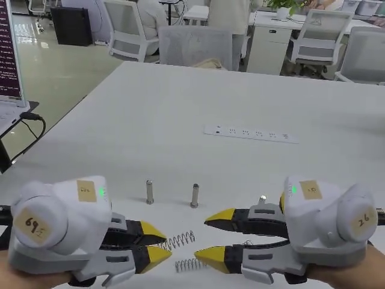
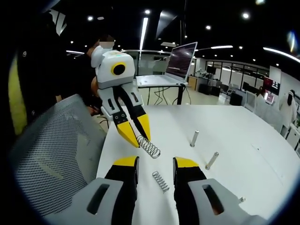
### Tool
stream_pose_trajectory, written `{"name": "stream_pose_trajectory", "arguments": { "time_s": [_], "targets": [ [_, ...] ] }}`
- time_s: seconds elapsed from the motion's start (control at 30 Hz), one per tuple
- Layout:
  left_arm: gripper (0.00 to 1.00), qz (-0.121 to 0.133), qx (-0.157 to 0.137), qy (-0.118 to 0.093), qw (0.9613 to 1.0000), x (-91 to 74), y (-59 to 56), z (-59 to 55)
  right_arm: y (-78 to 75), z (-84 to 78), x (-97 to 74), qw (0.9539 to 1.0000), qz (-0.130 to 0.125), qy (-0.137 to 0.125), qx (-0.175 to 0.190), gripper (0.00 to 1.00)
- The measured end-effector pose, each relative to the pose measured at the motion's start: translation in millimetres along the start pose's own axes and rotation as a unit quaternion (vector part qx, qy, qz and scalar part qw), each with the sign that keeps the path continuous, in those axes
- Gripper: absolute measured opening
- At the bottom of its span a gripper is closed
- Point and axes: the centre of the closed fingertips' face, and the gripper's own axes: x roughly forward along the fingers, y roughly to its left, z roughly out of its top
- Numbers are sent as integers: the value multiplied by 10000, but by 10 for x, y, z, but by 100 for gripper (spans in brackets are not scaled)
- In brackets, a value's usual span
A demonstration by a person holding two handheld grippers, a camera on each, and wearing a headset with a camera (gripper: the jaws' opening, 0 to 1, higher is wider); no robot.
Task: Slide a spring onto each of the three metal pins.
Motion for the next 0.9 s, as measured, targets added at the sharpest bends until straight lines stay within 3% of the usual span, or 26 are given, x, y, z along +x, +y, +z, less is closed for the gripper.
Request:
{"name": "stream_pose_trajectory", "arguments": {
  "time_s": [0.27, 0.63, 0.9],
  "targets": [
    [2, -206, 139, -81, 9997, 3, -88, 26, 82, 3, 14, 9998, 198, -16, 28, 19],
    [2, -432, 307, -197, 9984, -4, -207, 83, 190, -1, 38, 9991, 421, 0, 49, 17],
    [2, -505, 385, -233, 9977, -2, -242, 98, 242, -23, 54, 9986, 530, 40, 54, 13]
  ]
}}
